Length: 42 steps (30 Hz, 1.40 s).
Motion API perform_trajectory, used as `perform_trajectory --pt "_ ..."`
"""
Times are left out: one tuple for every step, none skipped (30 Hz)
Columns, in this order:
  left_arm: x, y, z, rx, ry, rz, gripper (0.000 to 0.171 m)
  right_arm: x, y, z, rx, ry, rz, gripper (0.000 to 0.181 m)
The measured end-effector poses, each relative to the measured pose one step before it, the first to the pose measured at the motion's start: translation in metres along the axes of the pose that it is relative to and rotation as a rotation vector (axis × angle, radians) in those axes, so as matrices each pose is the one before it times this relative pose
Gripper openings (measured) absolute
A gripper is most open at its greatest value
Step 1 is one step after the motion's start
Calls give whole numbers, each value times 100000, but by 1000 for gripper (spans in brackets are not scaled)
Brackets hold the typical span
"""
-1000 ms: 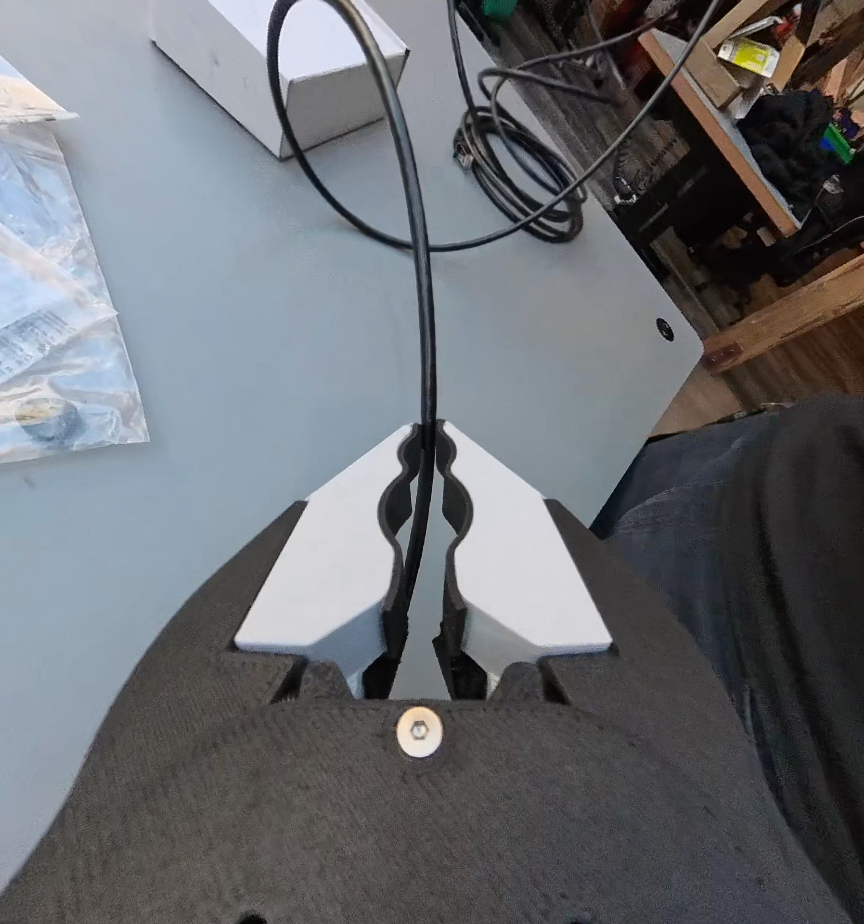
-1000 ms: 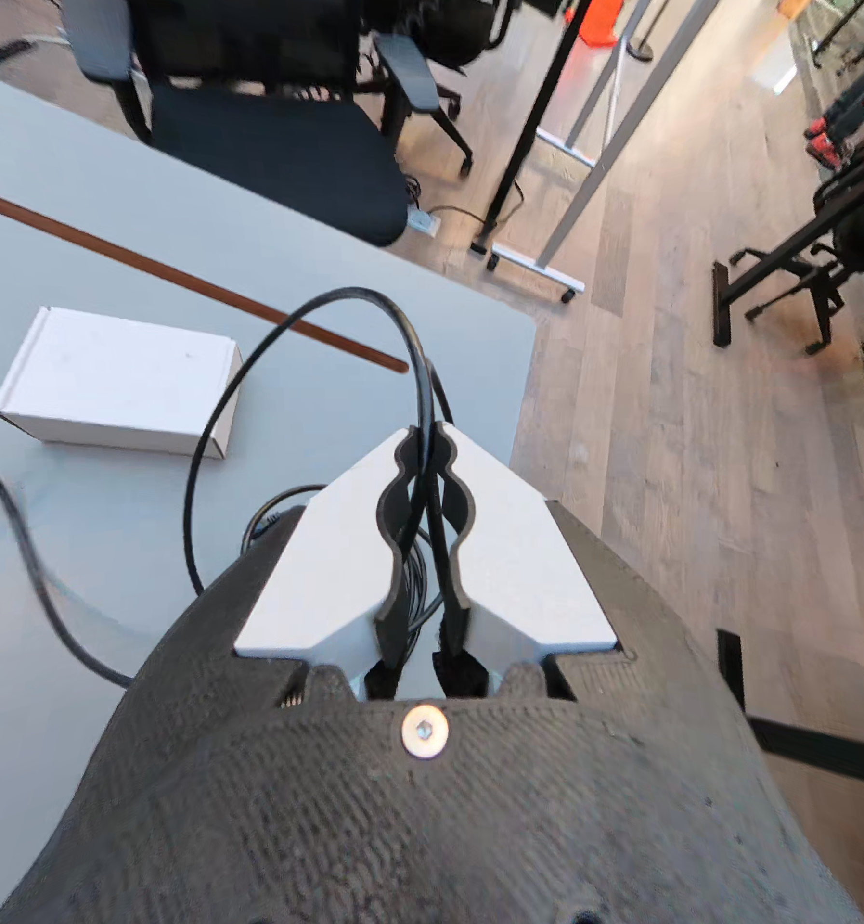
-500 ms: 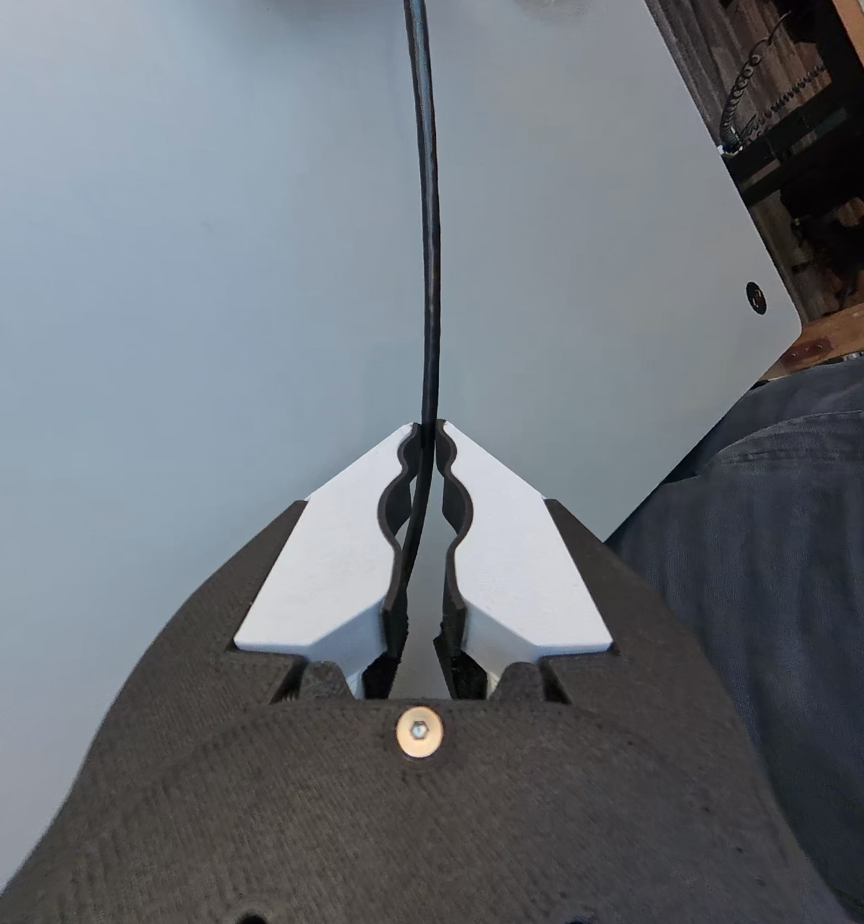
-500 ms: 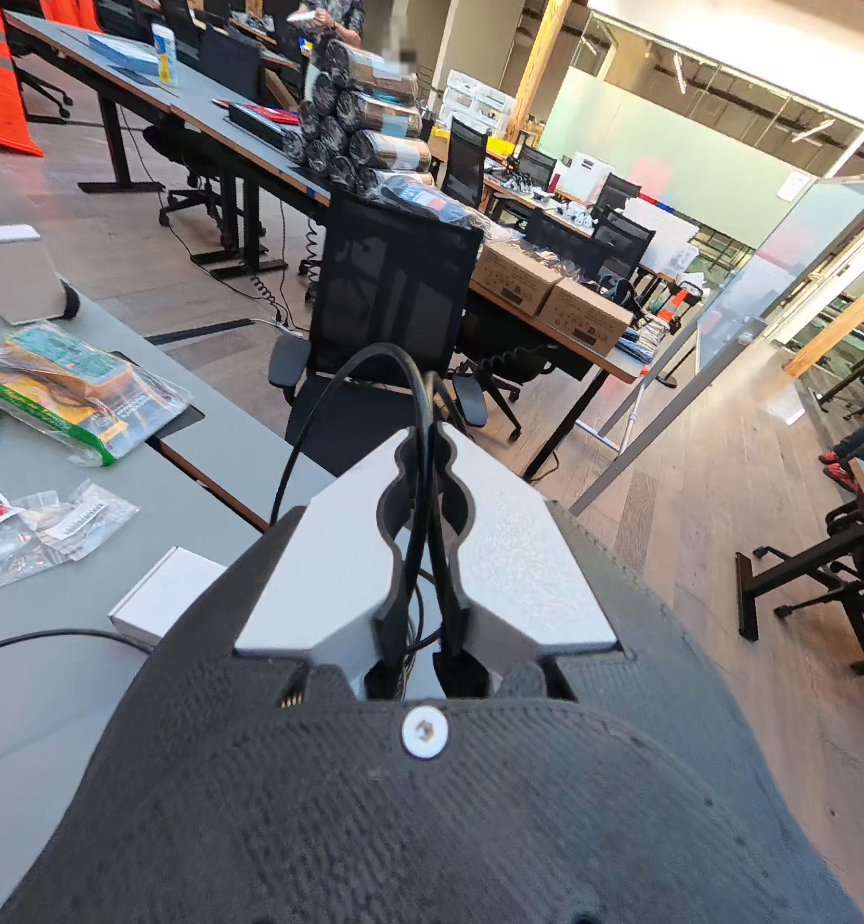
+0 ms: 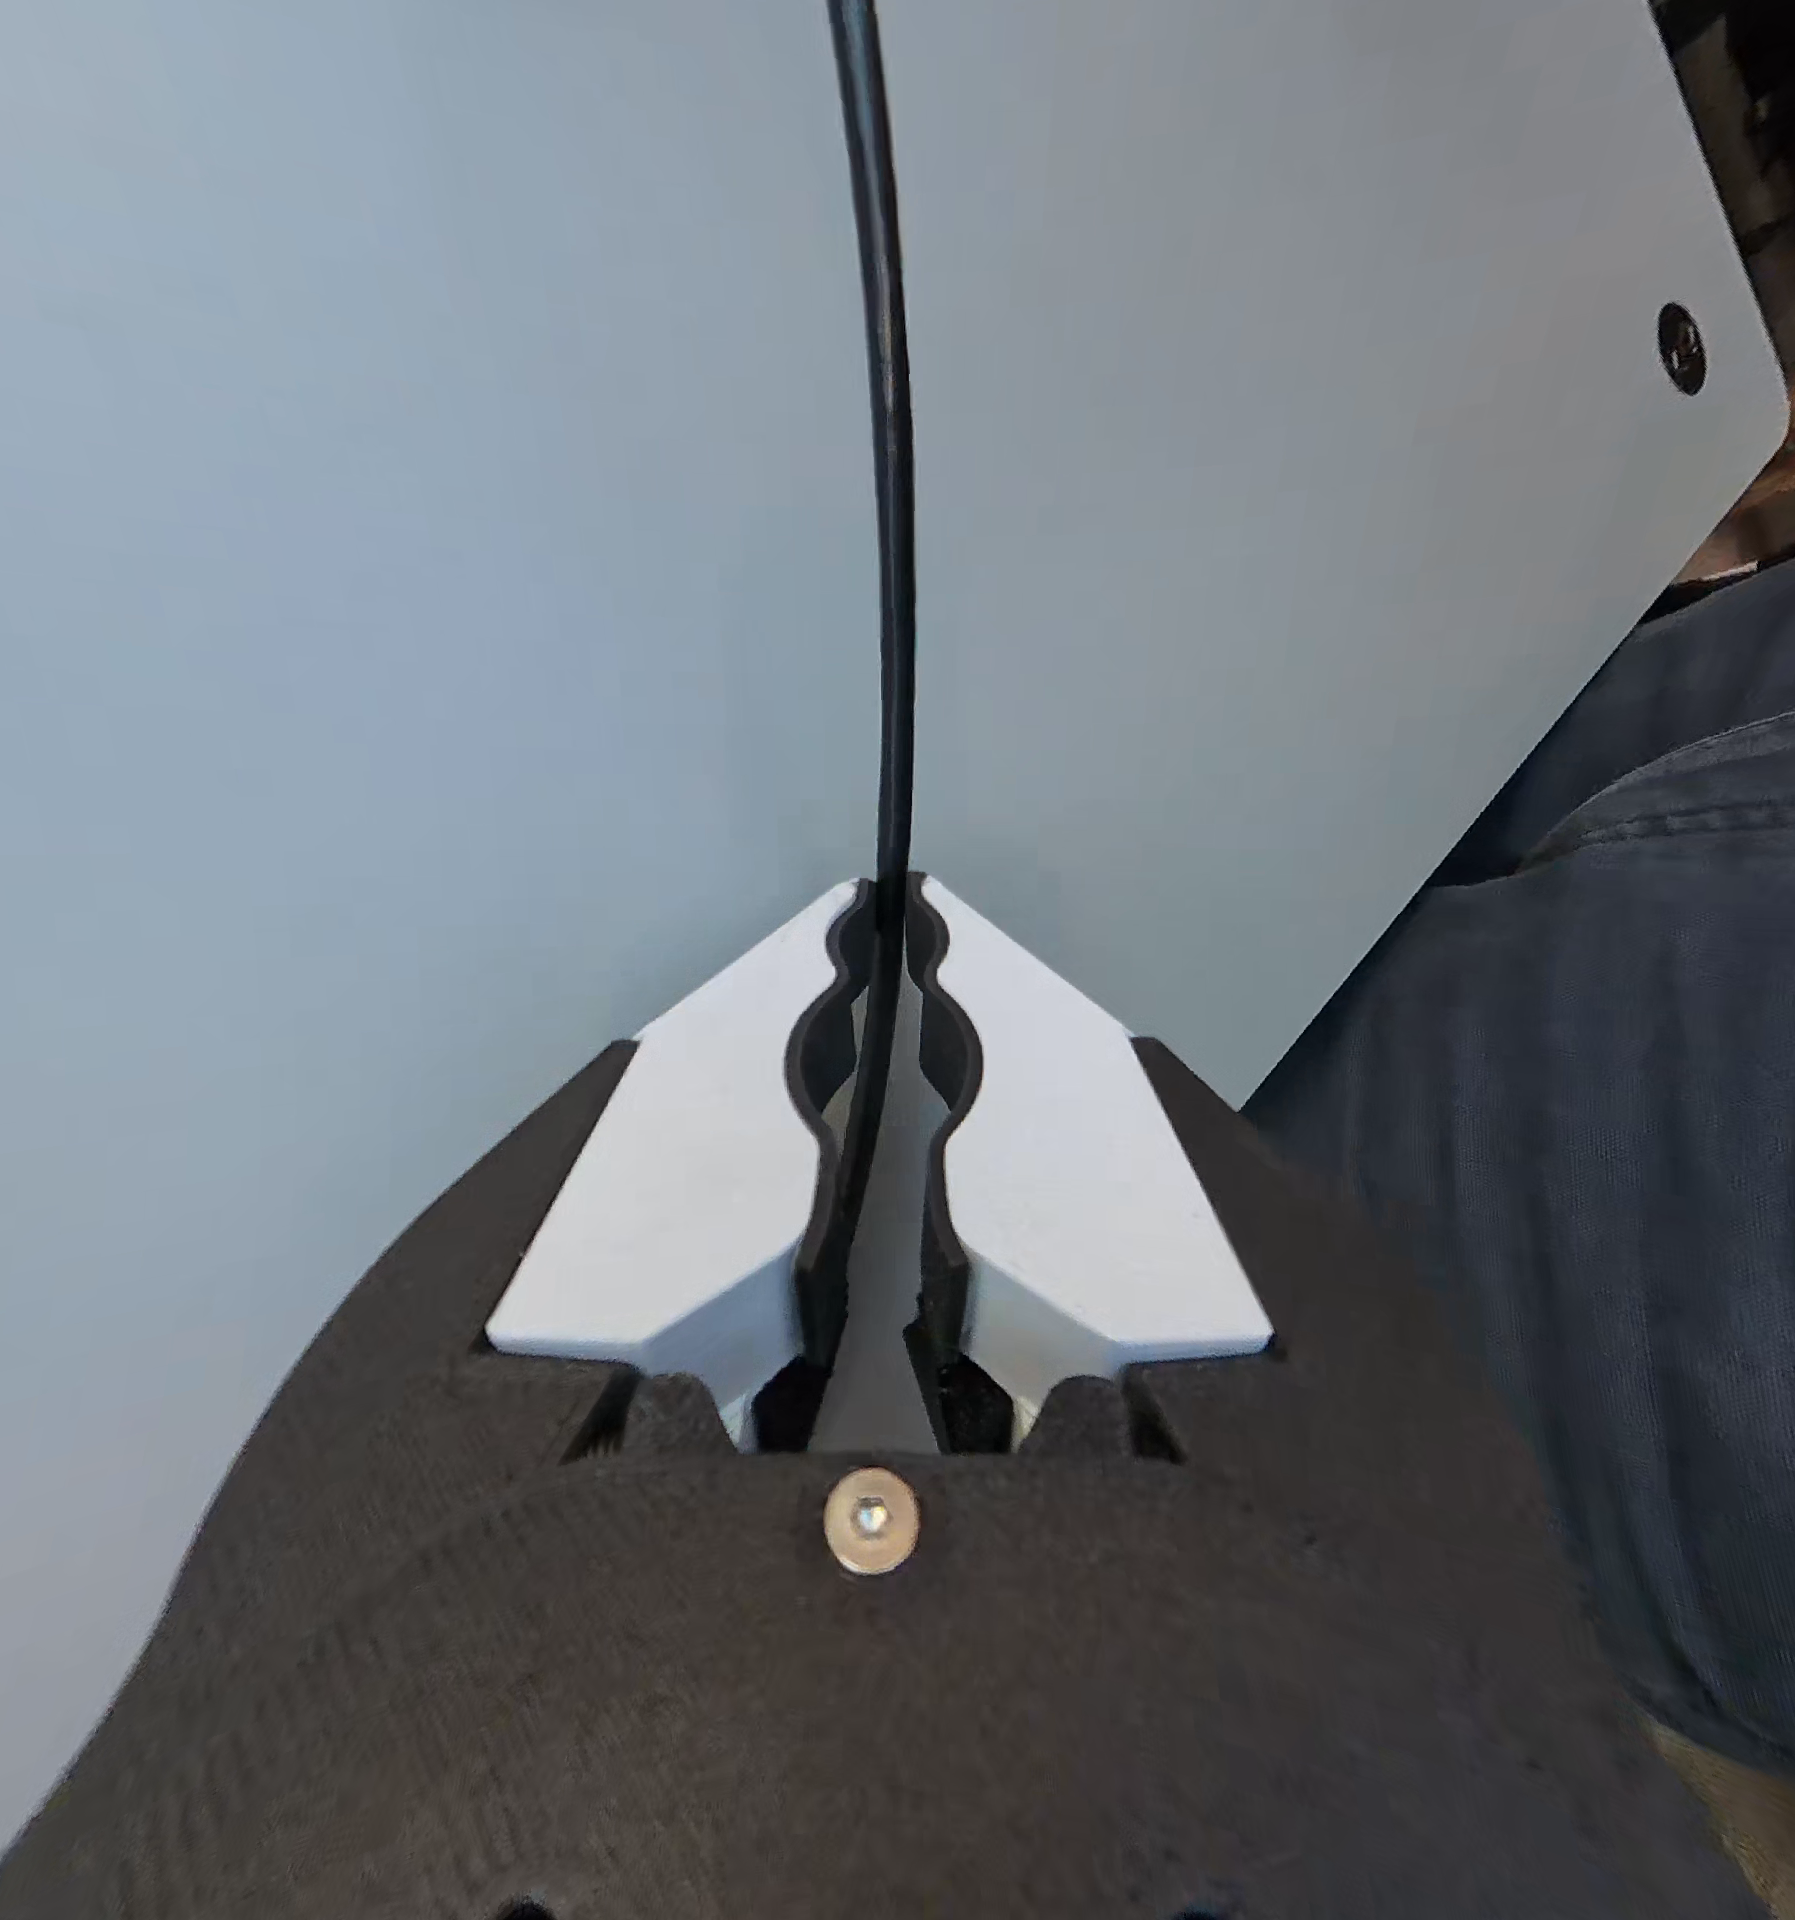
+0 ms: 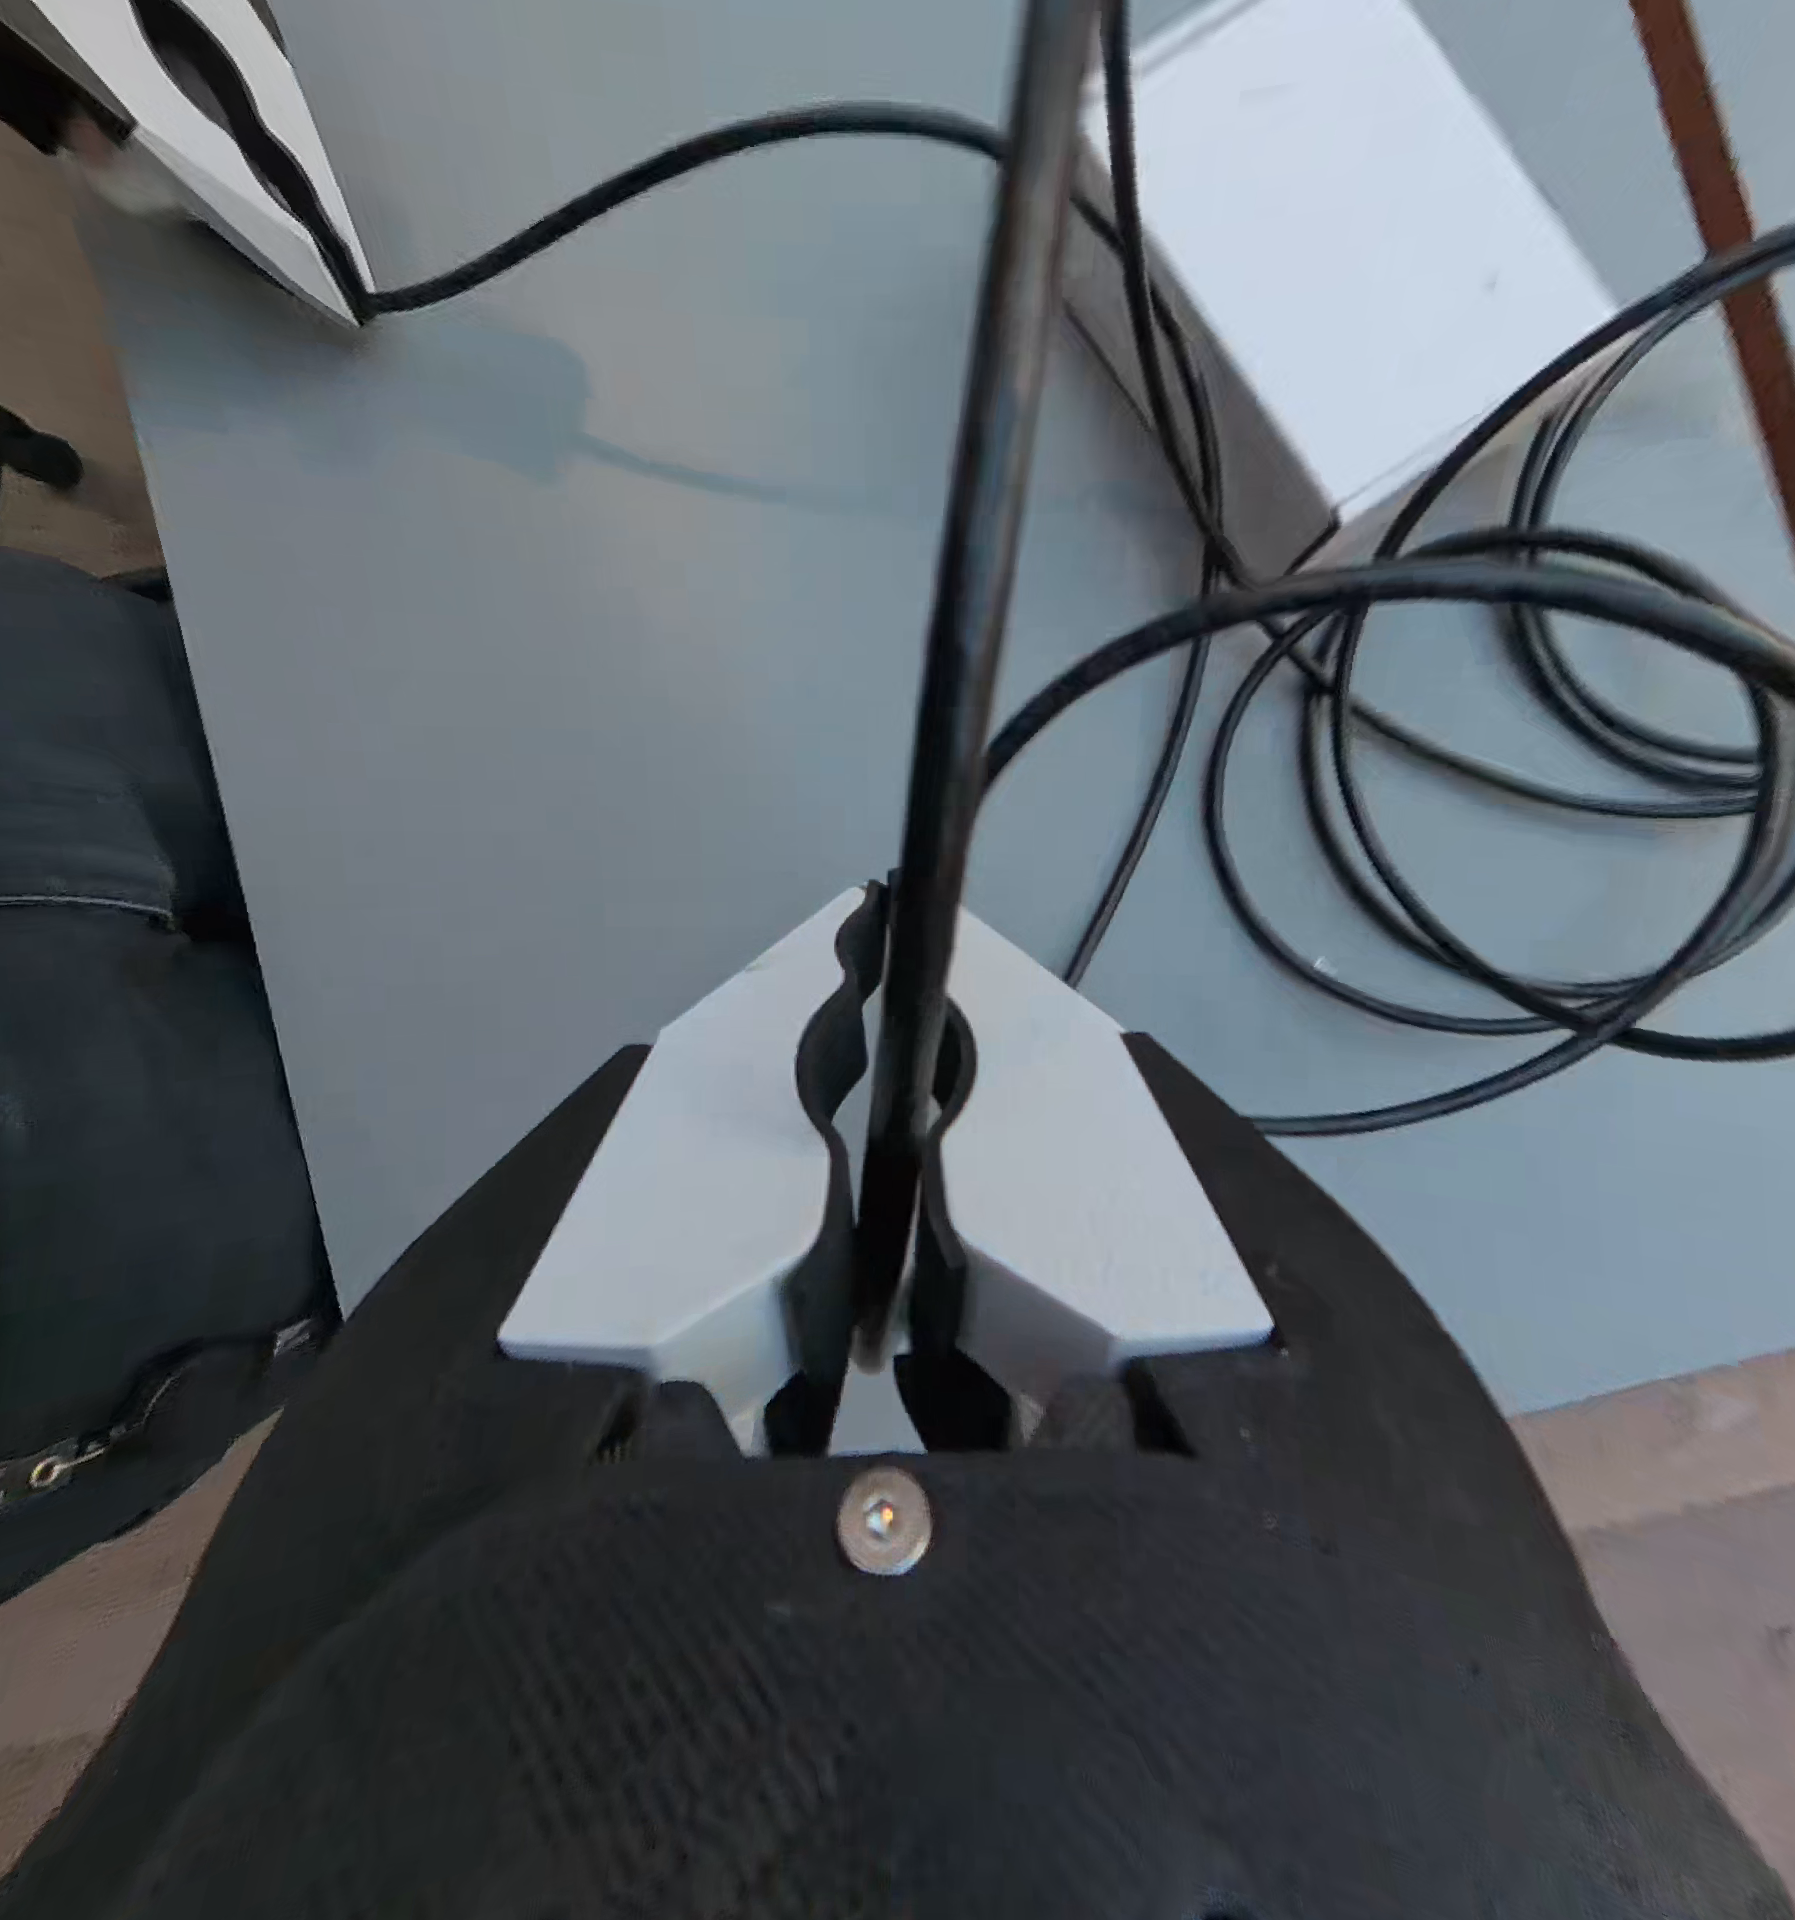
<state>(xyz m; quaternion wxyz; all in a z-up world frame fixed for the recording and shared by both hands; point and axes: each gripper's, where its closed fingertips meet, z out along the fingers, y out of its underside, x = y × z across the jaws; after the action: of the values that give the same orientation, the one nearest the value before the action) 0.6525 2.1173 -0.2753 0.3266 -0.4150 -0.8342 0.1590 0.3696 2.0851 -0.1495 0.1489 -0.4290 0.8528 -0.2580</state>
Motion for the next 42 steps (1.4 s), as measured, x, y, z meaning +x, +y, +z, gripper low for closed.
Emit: perform_trajectory --pt "72 117 138 -1372 70 956 3 -168 842 796 899 10 4162 0" --pt "17 81 123 -1268 -37 634 3 84 597 657 1375 751 4389 0" --pt "3 76 103 -1166 105 288 3 202 617 622 139 972 3464 0" --pt "-27 51 86 -995 -45 57 3 391 708 575 -1346 1946 2238 0" --pt "-40 49 76 -860 95 -4 2 129 542 493 -553 460 819 0" --pt "-43 38 74 -786 77 -178 2 62 390 386 288 228 729 0" --pt "-28 31 60 -681 54 -150 3 145 238 226 745 736 1659 4" --pt "-20 6 22 -507 1 31 3 126 116 30 1295 529 2343 9" --pt "-35 -13 -5 -289 -272 147 3 160 -27 -127 2120 692 2626 10" --pt "-10 -8 -14 -230 -257 48 3 156 -67 -251 2583 648 2579 11" --pt "7 -11 -10 -169 -233 -26 3 172 -68 -287 2872 546 2694 13" --pt "0 -33 -45 32 -379 -64 3 178 3 -255 2724 347 2991 15" --pt "12 -62 -71 281 -469 -85 3 222 122 -210 2257 434 3481 15" --pt "0 -99 -100 496 -573 -33 3 175 162 -139 2072 -180 3720 17" --pt "-47 -99 -130 468 -749 -200 3 137 173 -54 1823 -401 3959 18" --pt "-71 -121 -172 400 -826 -567 3 146 186 8 1609 -278 3478 19" --pt "-64 -131 -185 259 -753 -408 4 47 88 47 1897 -654 2493 19" --pt "-27 -86 -183 13 -627 65 5 50 -59 52 2494 -615 1901 20" --pt "-122 -37 -182 -272 -1264 202 7 128 -184 58 3019 -268 2200 20" --pt "-98 -65 -197 -41 -1256 164 10 61 -246 50 3115 -995 3008 20" --pt "-4 -102 -242 186 -694 298 13 28 -305 -6 2836 -716 3451 21" --pt "-57 -114 -296 353 -1022 577 16 -105 -532 -117 3459 -227 2269 23" --pt "-101 -145 -312 713 -1119 887 19 -316 -713 -221 4066 91 318 23" --pt "-108 -131 -314 848 -753 758 22 -423 -652 -254 3409 804 -1027 25" --pt "-142 -64 -302 584 -484 371 24 -579 -536 -270 2402 1146 -1681 28" --pt "-173 2 -325 540 -256 105 27 -736 -465 -309 1650 1579 -2190 31" --pt "-205 -15 -384 987 -189 -76 29 -850 -521 -317 1748 2397 -2425 34" --pt "-206 -41 -493 1538 141 -178 29 -867 -723 -330 2506 3691 -2414 44" --pt "-177 -70 -615 2226 513 -144 29 -1106 -797 -281 2500 3286 -2422 53" --pt "-226 -69 -744 2618 530 29 30 -1123 -799 -247 2139 4346 -2400 61" --pt "-234 -36 -925 2748 776 159 30 -940 -864 -256 2397 6836 -2622 69" --pt "-401 20 -1132 2922 113 207 30 -858 -974 -389 3076 8461 -3439 72" --pt "-598 162 -1338 2736 -596 95 30 -1160 -1151 -481 4358 6984 -3305 71" --pt "-943 381 -1551 1779 -1719 -302 29 -1265 -1101 -420 4499 6746 -1846 67" --pt "-1163 502 -1756 1804 -1663 -489 29 -1403 -858 -309 3109 6818 213 64" --pt "-1431 558 -1930 2167 -1733 -830 29 -2138 -739 -108 2911 3131 1480 62" --pt "-2273 920 -2041 522 -5214 -2369 26 -2946 -286 245 1514 -813 1502 57" --pt "-2780 1297 -2038 -1246 -5806 -3399 27 -3151 496 758 -1585 -993 1436 54" --pt "-3251 1473 -2048 -2239 -5966 -4770 27 -3078 1226 1192 -5250 74 2474 55" --pt "-3957 1458 -2030 -2395 -8158 -6844 27 -3161 1514 1412 -7561 -778 4275 56" --pt "-4013 1019 -1786 -247 -6417 -7759 27 -2849 1580 1502 -7944 -378 4450 58" --pt "-4097 709 -1467 491 -6096 -8793 28 -2176 1540 1375 -7937 1005 1870 59"
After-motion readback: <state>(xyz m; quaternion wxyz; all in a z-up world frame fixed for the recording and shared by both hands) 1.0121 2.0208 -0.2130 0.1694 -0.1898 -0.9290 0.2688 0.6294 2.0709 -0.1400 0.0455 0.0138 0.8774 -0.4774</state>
